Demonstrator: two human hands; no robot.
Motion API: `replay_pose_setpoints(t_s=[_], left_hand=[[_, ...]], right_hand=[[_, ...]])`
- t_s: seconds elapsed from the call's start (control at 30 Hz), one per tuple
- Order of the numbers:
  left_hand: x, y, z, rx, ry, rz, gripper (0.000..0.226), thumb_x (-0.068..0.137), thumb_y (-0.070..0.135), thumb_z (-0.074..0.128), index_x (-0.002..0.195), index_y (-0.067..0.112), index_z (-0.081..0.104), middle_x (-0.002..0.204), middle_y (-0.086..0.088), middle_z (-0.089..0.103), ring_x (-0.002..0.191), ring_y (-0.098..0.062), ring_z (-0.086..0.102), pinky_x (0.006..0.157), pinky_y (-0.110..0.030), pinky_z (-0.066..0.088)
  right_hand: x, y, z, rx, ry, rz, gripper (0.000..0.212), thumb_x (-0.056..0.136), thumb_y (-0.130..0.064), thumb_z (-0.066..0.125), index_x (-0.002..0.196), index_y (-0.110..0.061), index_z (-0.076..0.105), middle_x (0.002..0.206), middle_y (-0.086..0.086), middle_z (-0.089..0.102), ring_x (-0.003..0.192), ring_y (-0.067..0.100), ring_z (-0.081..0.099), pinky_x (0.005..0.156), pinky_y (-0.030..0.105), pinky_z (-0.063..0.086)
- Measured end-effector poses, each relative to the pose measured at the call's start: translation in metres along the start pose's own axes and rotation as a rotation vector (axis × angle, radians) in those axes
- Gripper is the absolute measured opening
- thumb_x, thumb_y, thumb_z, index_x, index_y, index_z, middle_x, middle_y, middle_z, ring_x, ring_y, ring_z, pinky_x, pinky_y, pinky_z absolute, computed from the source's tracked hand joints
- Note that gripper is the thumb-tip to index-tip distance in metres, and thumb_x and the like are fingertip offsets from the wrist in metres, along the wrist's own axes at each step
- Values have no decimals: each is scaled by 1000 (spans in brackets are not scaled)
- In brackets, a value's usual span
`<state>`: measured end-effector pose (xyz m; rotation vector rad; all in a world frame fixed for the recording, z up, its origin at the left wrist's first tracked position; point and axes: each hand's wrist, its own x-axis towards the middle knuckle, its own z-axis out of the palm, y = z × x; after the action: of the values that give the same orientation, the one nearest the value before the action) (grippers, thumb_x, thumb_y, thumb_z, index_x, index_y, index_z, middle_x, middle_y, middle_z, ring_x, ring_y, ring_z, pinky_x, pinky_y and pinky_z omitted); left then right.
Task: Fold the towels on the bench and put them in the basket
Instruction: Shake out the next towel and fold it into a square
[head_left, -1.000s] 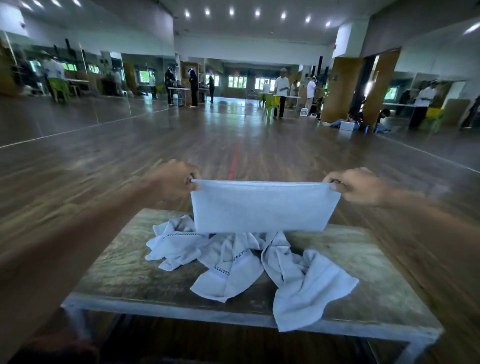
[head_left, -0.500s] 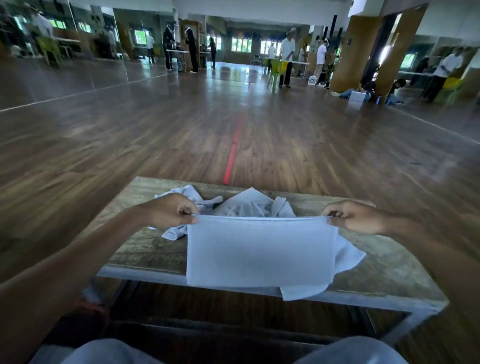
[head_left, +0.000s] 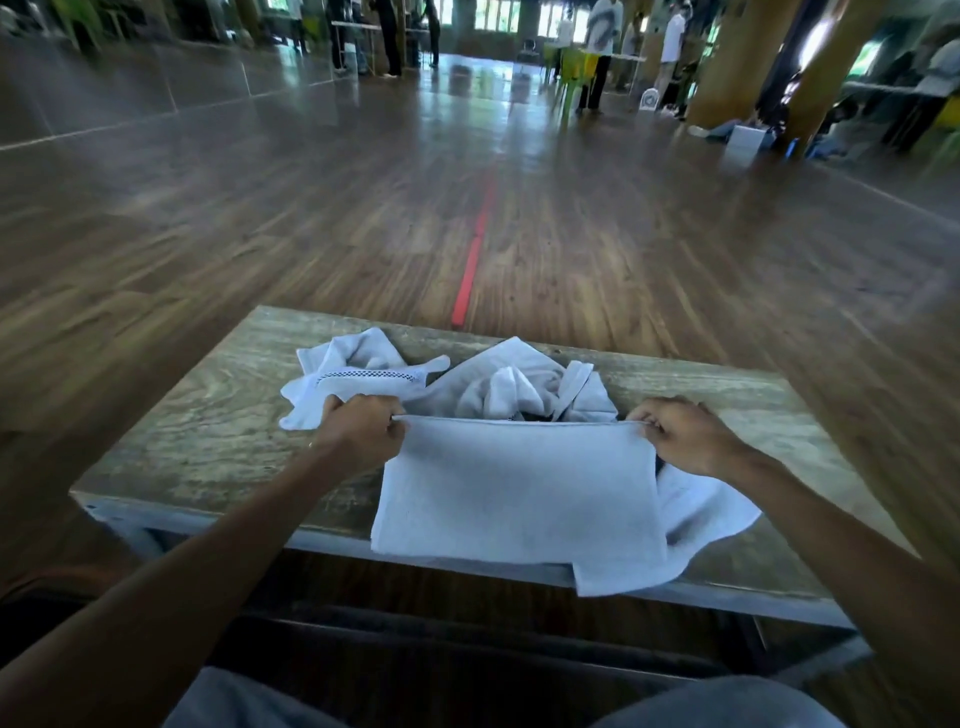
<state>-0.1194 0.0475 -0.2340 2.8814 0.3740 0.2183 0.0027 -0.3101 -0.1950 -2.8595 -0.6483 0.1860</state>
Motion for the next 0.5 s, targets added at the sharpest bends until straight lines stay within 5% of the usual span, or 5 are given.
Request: replay_pose_setpoints(t_s=[0.13, 0.33, 0.5], left_hand=[[-1, 15, 13, 35, 91, -39, 23, 92, 27, 46, 107, 15, 57, 104, -5, 64, 101, -27, 57, 87, -40, 32], [-37, 50, 49, -162, 382, 154, 41, 85, 29, 39, 115, 11, 60, 118, -8, 61, 106, -31, 58, 87, -42, 40], [-56, 74, 87, 1, 176, 399, 50, 94, 33, 32, 134, 11, 52, 143, -6, 47, 132, -21, 45, 103, -42, 35]], right_hand=[[6, -4, 16, -30, 64, 65, 17, 95, -20, 45, 104, -27, 58, 112, -3, 63, 115, 19, 50, 99, 38, 30], [-22, -58, 72, -122, 592, -8, 31, 80, -15, 50, 110, -7, 57, 112, 15, 57, 103, 36, 50, 84, 44, 36], [-32, -99, 118, -216, 351, -208, 50, 92, -32, 30, 131, -12, 53, 143, 8, 48, 132, 28, 44, 104, 44, 26]])
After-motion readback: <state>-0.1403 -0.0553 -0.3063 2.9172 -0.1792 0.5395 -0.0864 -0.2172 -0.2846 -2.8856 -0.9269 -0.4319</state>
